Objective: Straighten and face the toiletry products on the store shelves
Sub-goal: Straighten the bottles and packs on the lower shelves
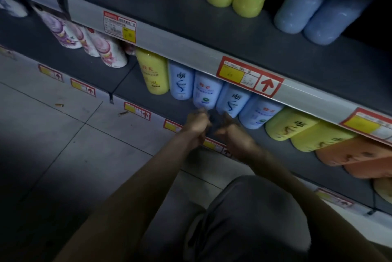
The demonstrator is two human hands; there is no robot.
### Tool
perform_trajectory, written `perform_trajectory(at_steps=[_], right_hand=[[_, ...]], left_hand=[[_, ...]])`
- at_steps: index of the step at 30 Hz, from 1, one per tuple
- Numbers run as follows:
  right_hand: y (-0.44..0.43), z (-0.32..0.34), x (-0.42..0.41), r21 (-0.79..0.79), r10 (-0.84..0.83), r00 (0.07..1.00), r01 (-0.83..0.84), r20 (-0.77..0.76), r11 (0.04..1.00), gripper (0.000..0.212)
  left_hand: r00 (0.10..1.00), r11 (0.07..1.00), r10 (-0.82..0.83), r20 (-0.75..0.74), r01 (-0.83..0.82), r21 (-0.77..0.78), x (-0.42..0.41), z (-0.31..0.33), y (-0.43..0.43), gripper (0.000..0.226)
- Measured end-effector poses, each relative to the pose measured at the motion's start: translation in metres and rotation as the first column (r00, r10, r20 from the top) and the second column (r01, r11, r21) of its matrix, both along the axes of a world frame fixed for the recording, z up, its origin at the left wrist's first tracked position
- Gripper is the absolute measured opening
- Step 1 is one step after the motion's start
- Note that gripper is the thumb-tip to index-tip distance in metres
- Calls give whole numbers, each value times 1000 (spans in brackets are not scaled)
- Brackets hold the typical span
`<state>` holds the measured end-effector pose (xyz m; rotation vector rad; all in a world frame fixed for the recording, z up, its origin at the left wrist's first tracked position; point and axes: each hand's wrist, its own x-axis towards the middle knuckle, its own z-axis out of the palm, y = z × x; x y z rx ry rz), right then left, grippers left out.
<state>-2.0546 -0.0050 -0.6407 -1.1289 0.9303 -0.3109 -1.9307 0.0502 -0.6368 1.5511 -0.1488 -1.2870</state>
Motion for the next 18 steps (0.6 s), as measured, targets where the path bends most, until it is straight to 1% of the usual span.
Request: perform_trajectory(at_steps=[2, 3, 5, 6, 8, 10, 12, 15, 18], right_hand=[[-2, -9, -14, -34, -10, 996, 7, -88, 999, 49], [-5, -12, -20, -41, -21, 996, 17, -90, 999, 52], [-10, -9, -23, -39, -69, 996, 66, -57, 997, 50], [-13, -6, -22, -15, -90, 995, 90, -39, 996, 48], [-18, -5, -19, 23, -83, 997, 83, -10, 996, 60], [-20, -10, -19, 3, -41, 999, 41, -5, 999, 71], [-23, -15, -20, -10, -34, 999, 34, -29, 999, 76], [-24, -15, -20, -2, -31, 1000, 31, 6, 1000, 69], [-23, -14, -21, 23, -56, 998, 55, 10, 998, 61]], left_hand=[[999, 998, -53, 11, 54, -45, -8, -4, -4, 40], [997, 993, -74, 16, 76, -88, -11, -6, -6, 44], [991, 975, -136, 18, 137, -174, -17, -7, -12, 62], [985, 966, -168, 41, 173, -190, -18, -7, -15, 72], [973, 963, -206, 100, 220, -157, -23, 0, -20, 82], [972, 970, -195, 131, 211, -121, -27, 2, -24, 77], [972, 975, -179, 155, 196, -103, -28, 1, -25, 72], [966, 975, -183, 185, 202, -89, -27, -1, -25, 70], [968, 978, -176, 177, 193, -78, -33, 3, -25, 61]])
